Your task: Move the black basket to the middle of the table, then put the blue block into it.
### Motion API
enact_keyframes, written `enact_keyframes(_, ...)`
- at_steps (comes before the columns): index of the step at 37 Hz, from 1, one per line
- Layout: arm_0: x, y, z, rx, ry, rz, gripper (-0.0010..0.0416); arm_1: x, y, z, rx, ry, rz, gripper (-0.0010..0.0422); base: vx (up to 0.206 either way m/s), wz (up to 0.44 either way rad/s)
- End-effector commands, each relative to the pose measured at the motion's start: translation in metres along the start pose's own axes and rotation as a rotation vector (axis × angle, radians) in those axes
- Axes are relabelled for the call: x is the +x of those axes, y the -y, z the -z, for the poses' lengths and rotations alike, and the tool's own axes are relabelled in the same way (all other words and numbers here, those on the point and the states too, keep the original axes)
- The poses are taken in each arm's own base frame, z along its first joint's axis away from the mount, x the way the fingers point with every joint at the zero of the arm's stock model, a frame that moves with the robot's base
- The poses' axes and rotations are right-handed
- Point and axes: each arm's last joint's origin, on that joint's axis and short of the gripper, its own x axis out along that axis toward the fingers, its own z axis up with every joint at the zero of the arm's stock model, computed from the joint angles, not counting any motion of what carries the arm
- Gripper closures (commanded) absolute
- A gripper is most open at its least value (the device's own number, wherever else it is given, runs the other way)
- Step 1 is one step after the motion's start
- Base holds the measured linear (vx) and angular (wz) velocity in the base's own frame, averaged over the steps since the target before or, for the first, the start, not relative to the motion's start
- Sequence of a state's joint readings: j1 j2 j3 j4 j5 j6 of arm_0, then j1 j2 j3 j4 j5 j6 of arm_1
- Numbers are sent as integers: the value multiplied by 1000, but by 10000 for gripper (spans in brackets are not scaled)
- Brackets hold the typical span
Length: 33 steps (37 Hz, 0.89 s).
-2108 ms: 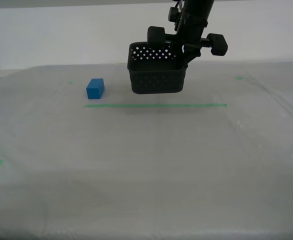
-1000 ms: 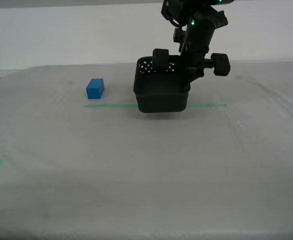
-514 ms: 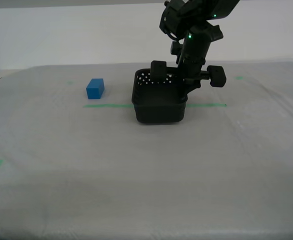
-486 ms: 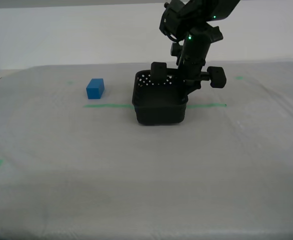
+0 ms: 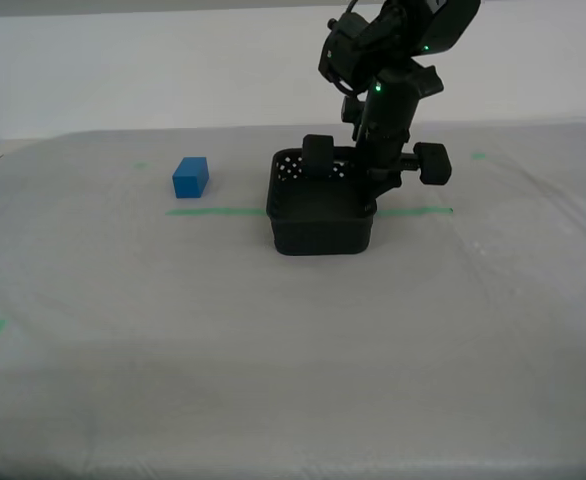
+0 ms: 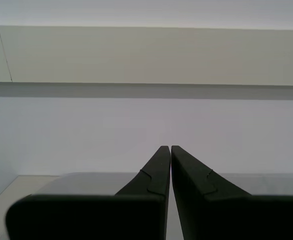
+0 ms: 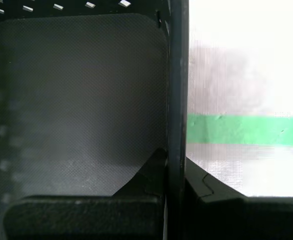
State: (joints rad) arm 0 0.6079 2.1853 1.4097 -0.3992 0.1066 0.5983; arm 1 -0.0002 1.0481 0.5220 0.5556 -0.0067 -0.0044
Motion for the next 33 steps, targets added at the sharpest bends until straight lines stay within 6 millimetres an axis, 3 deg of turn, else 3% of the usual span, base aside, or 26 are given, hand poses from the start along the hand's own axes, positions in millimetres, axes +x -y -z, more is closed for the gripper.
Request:
enact_keyframes(1, 3, 0, 2, 4, -20, -19, 406, 0, 0, -1, 2, 7, 0, 412, 0, 0)
enact_keyframes(33, 6, 0, 2, 4, -23, -20, 402, 0, 0, -1, 2, 6, 0, 412, 0, 0)
